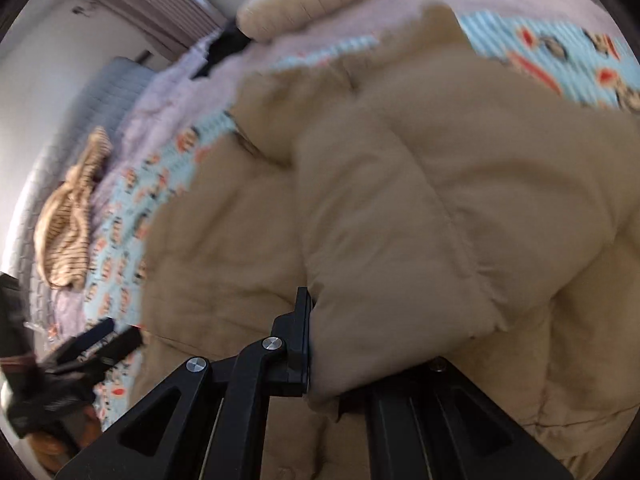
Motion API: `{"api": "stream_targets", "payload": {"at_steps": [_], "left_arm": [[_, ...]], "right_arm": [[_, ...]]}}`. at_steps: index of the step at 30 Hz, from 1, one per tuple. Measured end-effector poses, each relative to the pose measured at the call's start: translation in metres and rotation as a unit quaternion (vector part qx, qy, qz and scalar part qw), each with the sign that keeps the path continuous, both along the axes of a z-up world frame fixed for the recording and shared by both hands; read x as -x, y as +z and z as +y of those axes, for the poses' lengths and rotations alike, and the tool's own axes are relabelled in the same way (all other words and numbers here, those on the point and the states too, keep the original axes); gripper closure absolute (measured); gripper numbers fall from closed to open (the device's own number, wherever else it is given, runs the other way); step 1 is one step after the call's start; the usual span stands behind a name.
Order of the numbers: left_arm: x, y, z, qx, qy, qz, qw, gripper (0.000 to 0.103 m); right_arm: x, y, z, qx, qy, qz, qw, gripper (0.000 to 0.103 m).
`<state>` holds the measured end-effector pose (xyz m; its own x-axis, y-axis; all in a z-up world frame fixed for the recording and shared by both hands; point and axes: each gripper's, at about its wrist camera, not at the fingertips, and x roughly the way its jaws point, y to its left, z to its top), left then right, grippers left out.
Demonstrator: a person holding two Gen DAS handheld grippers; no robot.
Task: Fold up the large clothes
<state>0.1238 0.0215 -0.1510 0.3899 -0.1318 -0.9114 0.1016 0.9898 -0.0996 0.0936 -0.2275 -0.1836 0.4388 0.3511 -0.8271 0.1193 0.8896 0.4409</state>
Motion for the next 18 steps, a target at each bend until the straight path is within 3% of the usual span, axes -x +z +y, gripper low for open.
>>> {"api": "stream_targets", "payload": {"at_steps": [3,5,6,7,8,12,14,15,16,18], "left_arm": [[-0.001,-0.001,-0.007,0.01,-0.011,-0.001,0.9999,0.0],[-0.004,-0.002,-0.01,0.016,-0.017,-0.002,0.9997,0.0],[-0.004,-0.002,-0.011,0.018,-0.017,-0.001,0.9997,0.0],[-0.006,-0.003,-0.011,0.022,-0.016,-0.001,0.9996,0.0],[-0.008,-0.003,-0.01,0.03,-0.014,-0.001,0.9994,0.0],[-0.018,0.0,-0.004,0.051,-0.007,-0.001,0.9987,0.0],[-0.023,0.004,0.0,0.061,-0.008,-0.004,0.9981,0.0],[-0.026,0.006,0.002,0.066,-0.009,-0.007,0.9977,0.0],[-0.027,0.008,0.003,0.071,-0.011,-0.01,0.9974,0.0],[-0.032,0.013,0.009,0.094,-0.014,-0.016,0.9954,0.001]], "right_arm": [[0.003,-0.002,-0.005,0.007,-0.007,0.02,1.0,0.095],[0.009,0.008,-0.009,0.008,-0.008,0.025,1.0,0.073],[0.013,0.016,-0.013,-0.001,-0.013,0.021,1.0,0.039],[0.018,0.024,-0.019,-0.01,-0.021,0.014,1.0,0.017],[0.026,0.032,-0.026,-0.02,-0.036,0.0,0.999,0.017],[0.047,0.048,-0.072,-0.052,-0.139,-0.026,0.989,0.02],[0.048,0.046,-0.097,-0.069,-0.194,-0.028,0.978,0.044],[0.045,0.047,-0.106,-0.069,-0.213,-0.026,0.974,0.076],[0.039,0.048,-0.111,-0.071,-0.224,-0.03,0.972,0.095],[0.025,0.06,-0.102,-0.047,-0.205,-0.052,0.976,0.095]]}}
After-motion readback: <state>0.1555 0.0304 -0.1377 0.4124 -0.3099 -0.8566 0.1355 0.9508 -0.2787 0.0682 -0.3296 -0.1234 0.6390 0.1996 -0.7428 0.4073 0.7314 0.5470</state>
